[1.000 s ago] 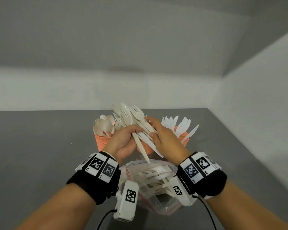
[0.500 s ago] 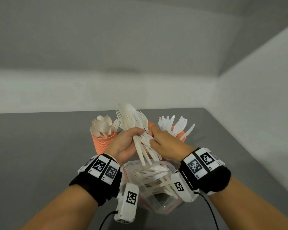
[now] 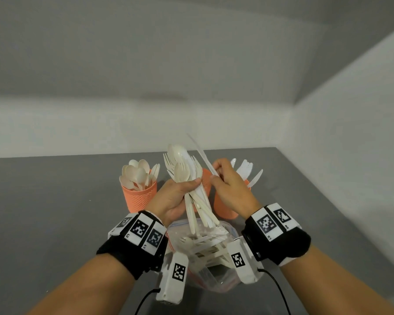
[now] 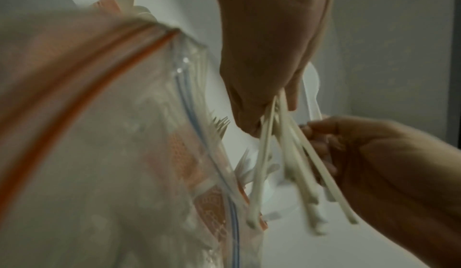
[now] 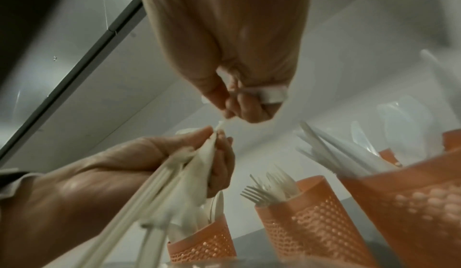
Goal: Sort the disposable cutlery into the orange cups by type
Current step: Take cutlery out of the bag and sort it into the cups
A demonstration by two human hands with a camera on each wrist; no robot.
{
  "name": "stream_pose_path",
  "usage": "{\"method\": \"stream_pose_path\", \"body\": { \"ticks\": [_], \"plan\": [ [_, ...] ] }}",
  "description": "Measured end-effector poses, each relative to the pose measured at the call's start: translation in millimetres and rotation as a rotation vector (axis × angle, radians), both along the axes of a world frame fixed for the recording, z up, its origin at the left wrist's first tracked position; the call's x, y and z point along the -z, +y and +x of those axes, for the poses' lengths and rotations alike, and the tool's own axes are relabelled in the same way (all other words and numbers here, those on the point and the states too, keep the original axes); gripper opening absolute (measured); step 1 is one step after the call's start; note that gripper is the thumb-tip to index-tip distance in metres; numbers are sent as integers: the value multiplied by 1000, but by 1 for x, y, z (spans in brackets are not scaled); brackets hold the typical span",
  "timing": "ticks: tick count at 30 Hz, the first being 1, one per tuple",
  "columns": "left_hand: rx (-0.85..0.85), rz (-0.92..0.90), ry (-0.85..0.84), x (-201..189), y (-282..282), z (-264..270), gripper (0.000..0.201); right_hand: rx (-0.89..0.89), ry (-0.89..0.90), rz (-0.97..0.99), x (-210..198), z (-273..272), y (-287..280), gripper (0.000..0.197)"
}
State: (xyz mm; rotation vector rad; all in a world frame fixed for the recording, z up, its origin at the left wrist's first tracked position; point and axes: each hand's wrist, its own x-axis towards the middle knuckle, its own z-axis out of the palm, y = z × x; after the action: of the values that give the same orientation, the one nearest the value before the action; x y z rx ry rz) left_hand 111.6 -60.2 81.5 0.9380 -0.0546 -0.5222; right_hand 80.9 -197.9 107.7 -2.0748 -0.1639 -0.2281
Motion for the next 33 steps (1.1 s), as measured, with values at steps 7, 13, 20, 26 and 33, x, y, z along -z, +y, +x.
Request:
{"method": "stream_pose_path", "body": {
  "ticks": [7,13,20,26,33],
  "plan": [
    [73,171,-180,-4,-7,-5,32,70,-87,-52,3,5,8,6],
    [52,159,-233,-2,-8,-7,31,18,9,-72,2,10,5,15],
    [5,-34,1,9,-6,9,22,106,48,363,-15,15,-9,8],
    [83,-74,-74,5,0,11,13,269,-234,266,-14,48,-58,12],
    [188,-45,-253,-1,3,7,12,387,-64,347,55,63,-59,10]
  ]
}}
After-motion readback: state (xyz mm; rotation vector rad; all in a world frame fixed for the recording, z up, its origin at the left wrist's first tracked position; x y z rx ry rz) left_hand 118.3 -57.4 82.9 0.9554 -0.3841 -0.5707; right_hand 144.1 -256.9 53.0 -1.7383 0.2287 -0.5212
